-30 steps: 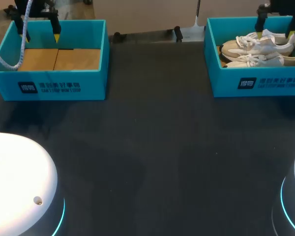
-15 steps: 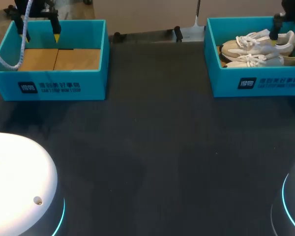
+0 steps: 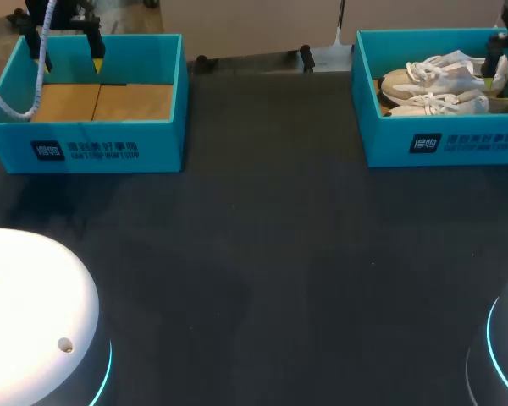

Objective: Take the shoe out of the shoebox, open the shoe tongue, remove and reinsert the insole, then place the shoe into the shoebox

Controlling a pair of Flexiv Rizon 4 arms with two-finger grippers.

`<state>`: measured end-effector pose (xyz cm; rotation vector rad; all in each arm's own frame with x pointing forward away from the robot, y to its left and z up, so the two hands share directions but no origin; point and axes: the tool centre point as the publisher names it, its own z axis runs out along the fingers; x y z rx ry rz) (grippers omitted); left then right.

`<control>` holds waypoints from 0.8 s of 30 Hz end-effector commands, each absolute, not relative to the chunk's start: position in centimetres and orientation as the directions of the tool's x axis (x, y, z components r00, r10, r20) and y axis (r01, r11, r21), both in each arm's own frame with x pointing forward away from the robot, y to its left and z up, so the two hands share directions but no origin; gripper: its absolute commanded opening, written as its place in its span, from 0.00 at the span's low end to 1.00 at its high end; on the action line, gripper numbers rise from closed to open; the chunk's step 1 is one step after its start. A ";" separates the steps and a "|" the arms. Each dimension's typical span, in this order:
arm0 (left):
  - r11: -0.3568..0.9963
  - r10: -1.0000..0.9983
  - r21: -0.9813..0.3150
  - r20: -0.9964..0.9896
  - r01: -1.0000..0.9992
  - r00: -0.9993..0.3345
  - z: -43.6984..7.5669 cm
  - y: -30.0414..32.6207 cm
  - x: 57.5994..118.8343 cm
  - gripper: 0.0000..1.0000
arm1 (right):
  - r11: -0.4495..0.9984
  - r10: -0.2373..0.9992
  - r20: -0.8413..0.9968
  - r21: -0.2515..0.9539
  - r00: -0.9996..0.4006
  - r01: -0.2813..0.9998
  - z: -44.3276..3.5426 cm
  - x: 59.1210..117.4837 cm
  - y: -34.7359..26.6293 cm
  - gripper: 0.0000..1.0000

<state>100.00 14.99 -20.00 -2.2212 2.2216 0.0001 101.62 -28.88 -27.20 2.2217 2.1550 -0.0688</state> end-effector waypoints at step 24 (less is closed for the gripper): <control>0.000 -1.000 0.000 0.000 -1.000 0.000 -20.0 15.0 100.0 1.00 | -0.052 0.996 -0.070 0.019 0.054 0.998 -31.7 101.8 -32.1 0.99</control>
